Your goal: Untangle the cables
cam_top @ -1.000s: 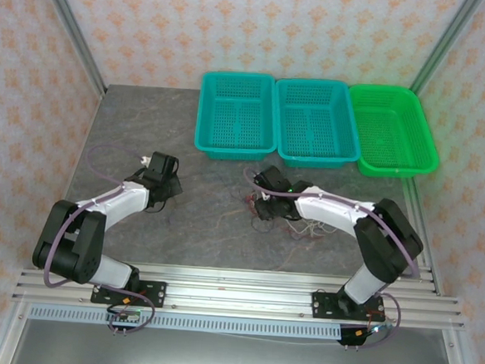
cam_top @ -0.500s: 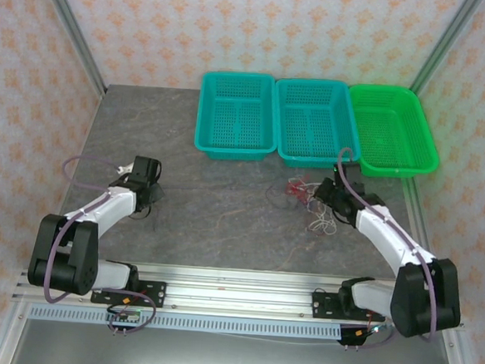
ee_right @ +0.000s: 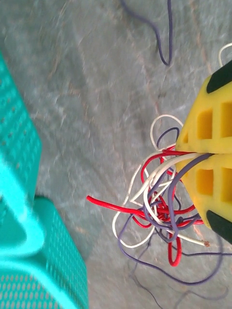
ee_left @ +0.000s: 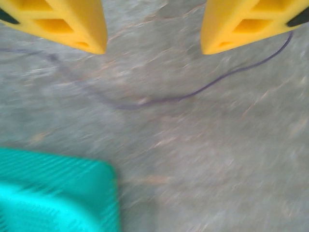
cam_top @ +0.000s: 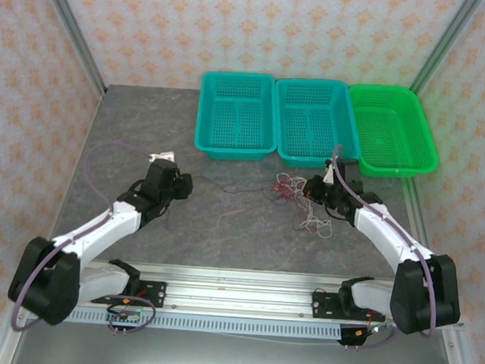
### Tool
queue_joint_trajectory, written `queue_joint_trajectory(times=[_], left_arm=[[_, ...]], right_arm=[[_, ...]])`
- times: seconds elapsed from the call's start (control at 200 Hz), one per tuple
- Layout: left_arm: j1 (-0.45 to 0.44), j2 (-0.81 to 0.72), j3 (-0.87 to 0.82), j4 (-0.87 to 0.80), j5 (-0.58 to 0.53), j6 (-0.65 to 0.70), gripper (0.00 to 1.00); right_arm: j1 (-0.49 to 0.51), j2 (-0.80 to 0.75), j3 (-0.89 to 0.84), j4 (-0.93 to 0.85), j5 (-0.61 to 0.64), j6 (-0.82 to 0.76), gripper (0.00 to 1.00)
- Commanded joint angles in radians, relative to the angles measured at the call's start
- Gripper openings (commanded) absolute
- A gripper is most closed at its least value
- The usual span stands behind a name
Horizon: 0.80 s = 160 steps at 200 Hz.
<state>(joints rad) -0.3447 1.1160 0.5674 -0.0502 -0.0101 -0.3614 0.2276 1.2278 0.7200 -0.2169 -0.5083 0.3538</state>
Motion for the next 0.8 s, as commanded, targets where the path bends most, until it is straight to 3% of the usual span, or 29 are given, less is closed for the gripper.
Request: queue_joint_trajectory(times=[0.0,0.105,0.25,0.34,0.395,0.51,0.701,0.796], left_arm=[[-0.049,-0.062,-0.054,0.153,0.035,0.199,0.6],[-0.134,-0.054,-0.084,0.257,0.103,0.317,0.66],[-0.28,0.068,-0.063,0.343,0.142,0.527,0.7],[-0.293,0.188,-0.078,0.505,0.148,0.568,0.72],[-0.293,0.277,-0.034,0.513,0.161,0.599,0.72],[-0.297,0.441,0.038,0.605,0.171,0.595,0.73],[-0.302,0.587,0.1,0.781,0.063,0.529,0.74],[-0.304,0.602,0.133,0.766,-0.017,0.487,0.64]], right_arm=[[0.007,-0.011,0.061,0.003,-0.082,-0.074,0.0],[0.009,-0.011,0.077,0.01,-0.145,-0.085,0.0],[0.01,-0.011,0.118,0.0,-0.207,-0.095,0.0],[0.01,-0.014,0.128,0.017,-0.222,-0.064,0.0],[0.011,-0.019,0.127,0.037,-0.24,-0.039,0.0],[0.018,-0.035,0.125,0.062,-0.263,-0.006,0.0],[0.021,-0.066,0.12,0.041,-0.252,0.01,0.0],[0.021,-0.073,0.118,0.021,-0.238,0.006,0.0]])
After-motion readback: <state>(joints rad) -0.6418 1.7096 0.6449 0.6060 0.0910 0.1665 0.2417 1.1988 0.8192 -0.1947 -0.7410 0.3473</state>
